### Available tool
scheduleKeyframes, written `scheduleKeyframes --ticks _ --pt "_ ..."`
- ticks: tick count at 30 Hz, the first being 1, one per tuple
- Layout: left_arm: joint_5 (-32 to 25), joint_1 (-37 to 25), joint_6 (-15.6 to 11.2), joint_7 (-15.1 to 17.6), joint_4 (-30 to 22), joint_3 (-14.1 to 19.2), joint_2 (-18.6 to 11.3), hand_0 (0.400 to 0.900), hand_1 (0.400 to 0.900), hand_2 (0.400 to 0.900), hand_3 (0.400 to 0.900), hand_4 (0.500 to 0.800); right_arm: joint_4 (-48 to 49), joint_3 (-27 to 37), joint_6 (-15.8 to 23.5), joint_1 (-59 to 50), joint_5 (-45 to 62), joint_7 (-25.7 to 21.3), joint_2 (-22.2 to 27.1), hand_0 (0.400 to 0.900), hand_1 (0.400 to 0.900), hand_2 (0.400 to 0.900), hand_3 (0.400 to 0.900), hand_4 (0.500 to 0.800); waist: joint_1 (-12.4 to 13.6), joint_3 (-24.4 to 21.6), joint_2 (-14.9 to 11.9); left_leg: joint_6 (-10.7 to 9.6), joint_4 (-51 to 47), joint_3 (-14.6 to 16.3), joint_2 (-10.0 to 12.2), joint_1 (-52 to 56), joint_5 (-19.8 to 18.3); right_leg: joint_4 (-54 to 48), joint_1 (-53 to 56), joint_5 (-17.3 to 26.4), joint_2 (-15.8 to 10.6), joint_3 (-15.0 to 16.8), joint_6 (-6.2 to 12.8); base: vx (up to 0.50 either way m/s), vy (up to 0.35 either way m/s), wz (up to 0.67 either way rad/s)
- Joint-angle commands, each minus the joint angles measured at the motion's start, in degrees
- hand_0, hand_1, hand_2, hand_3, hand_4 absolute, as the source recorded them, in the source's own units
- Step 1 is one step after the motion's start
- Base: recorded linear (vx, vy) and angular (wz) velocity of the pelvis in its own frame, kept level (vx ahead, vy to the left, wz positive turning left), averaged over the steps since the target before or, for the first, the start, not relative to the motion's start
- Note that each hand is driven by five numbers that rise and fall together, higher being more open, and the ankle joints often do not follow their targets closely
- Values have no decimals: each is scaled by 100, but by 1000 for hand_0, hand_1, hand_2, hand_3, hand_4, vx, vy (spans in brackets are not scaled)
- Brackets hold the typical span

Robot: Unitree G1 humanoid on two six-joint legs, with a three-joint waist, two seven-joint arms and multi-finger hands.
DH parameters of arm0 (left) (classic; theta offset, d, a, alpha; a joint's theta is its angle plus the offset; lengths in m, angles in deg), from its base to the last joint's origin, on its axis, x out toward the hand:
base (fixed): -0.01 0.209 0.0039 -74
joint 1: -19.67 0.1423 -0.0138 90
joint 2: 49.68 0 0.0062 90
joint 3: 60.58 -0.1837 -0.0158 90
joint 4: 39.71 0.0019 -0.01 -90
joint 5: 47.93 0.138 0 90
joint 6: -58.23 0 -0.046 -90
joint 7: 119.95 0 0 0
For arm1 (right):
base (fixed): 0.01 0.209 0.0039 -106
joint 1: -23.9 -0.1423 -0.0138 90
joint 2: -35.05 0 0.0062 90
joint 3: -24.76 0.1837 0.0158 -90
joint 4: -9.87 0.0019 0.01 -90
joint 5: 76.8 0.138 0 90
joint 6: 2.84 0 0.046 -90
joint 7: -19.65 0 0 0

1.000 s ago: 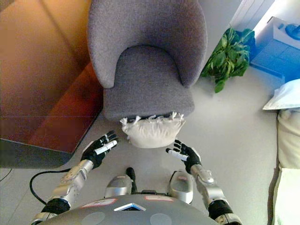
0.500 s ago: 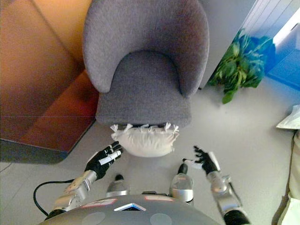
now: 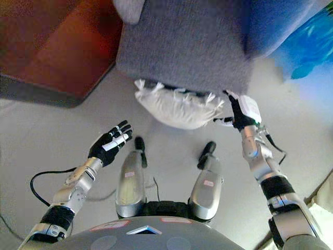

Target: Pick up the pillow and put it on the sofa.

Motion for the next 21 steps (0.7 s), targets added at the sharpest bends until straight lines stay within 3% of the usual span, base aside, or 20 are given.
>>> scheduleKeyframes --ticks 1,6,10,11,17,21 --pt "-298 194 -304 -78 -555 29 -206 900 900 900 900 800 551 -81 297 -135 -56 -321 438 900 900 900 900 800 81 -295 -70 305 449 -12 265 132 -424 111 -513 265 -326 462 281 -135 14 11" --pt "-646 0 -352 171 -988 15 -430 900 900 900 900 800 726 -236 284 -787 262 -95 752 900 900 900 900 800 124 -23 10 308 1274 -77 385 -811 -671 862 -1318 50 -386 686 202 -123 35 9" --pt "-805 -42 -470 178 -1258 53 -506 900 900 900 900 800 773 -286 232 -1056 401 -131 886 900 900 900 900 800 158 87 69 345 1854 -81 384 -1310 -870 1464 -1776 -191 -388 748 117 -69 53 5" --pt "-983 -61 -521 254 -1477 75 -530 900 900 900 900 800 746 -277 248 -1183 470 -185 937 900 900 900 900 800 196 147 119 307 2297 -107 408 -1506 -1167 1888 -1977 -460 -403 791 135 14 48 0" --pt "-1567 -140 -469 108 -1947 177 -536 900 900 900 900 800 651 -253 186 -1612 473 -363 995 900 900 900 900 800 245 216 250 364 3346 -156 399 -2242 -1534 2849 -2675 -826 -480 918 30 -33 53 3" --pt "-1694 -183 -373 227 -2155 143 -558 900 900 900 900 800 621 -324 100 -1876 449 -247 1060 900 900 900 900 800 255 217 326 392 3977 -236 365 -2661 -1746 3458 -3119 -1077 -503 1027 -41 -11 56 3"
